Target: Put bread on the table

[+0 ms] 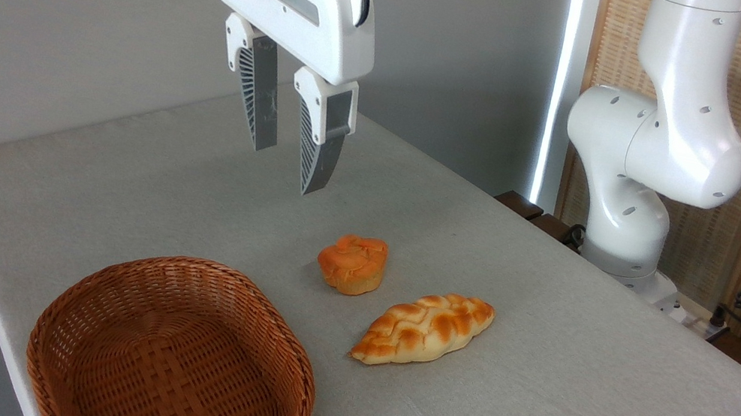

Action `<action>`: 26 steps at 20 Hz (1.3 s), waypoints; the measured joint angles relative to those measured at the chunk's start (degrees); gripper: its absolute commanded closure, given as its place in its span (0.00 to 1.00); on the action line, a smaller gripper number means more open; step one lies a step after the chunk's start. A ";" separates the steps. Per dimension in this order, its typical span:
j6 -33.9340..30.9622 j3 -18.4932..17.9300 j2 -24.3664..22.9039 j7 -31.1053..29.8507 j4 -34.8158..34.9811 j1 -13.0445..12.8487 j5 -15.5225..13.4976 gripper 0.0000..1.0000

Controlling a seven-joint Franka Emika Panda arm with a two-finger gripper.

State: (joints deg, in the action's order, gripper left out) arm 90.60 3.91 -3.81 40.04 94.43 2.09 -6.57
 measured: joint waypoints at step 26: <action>2.12 -3.28 0.50 0.61 -0.66 -2.69 5.22 0.00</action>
State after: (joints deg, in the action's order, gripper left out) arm 92.72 0.63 -3.31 40.65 93.77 -0.60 -1.35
